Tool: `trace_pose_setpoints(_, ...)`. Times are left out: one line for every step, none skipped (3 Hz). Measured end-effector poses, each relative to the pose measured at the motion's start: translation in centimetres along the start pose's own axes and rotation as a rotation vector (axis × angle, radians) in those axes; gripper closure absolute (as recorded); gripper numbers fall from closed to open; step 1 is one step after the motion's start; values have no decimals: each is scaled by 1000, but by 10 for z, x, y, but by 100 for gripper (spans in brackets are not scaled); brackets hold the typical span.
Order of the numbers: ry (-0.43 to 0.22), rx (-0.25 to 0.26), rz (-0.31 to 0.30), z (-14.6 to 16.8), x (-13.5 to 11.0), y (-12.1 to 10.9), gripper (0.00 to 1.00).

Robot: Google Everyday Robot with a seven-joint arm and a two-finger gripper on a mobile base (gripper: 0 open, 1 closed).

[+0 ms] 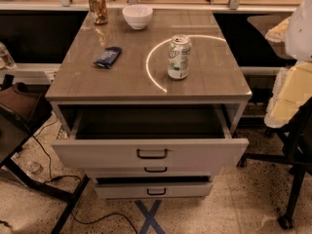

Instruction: Move 7up can near white bowl

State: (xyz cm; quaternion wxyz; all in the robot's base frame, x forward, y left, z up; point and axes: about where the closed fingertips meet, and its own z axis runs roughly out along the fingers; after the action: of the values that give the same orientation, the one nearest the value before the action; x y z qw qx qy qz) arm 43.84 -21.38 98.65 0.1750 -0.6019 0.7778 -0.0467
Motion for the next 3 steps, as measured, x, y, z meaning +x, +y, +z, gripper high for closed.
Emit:
trace_pose_setpoints(-1,2,0,0,0,0,0)
trace_pose_setpoints(-68,32,29,7,-22,-23,0)
trace_pose_setpoints(-238,77,125,19,-24,-58,0)
